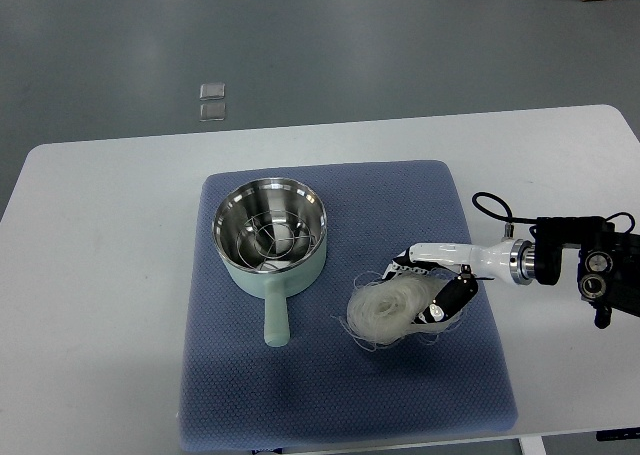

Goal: Put vermicelli into pot with right hand
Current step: 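Lift the vermicelli with the right hand and carry it over the saucepan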

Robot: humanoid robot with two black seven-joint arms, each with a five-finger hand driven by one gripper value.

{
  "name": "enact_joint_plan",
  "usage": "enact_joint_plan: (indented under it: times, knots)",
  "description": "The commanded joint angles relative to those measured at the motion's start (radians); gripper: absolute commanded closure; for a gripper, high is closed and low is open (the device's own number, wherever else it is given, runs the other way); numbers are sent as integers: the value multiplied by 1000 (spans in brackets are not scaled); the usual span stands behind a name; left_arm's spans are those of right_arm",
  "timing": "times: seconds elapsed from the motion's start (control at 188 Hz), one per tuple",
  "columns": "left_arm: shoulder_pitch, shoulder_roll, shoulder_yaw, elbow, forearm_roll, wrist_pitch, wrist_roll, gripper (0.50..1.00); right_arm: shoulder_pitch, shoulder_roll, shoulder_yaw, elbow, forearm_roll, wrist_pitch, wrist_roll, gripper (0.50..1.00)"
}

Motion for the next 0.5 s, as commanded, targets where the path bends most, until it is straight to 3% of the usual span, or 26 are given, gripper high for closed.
enact_joint_plan:
  times: [0.0,0.218,0.495]
  knots:
    - [0,0,0,3,0,0,0,500,10,-9,26,0,4,3,3,1000]
    - [0,0,0,1,0,0,0,500,124,-101,84,14,32,73,19,1000]
    - [0,0,1,-2,0,0,0,500,415,-155,81,14,215,147,11,1000]
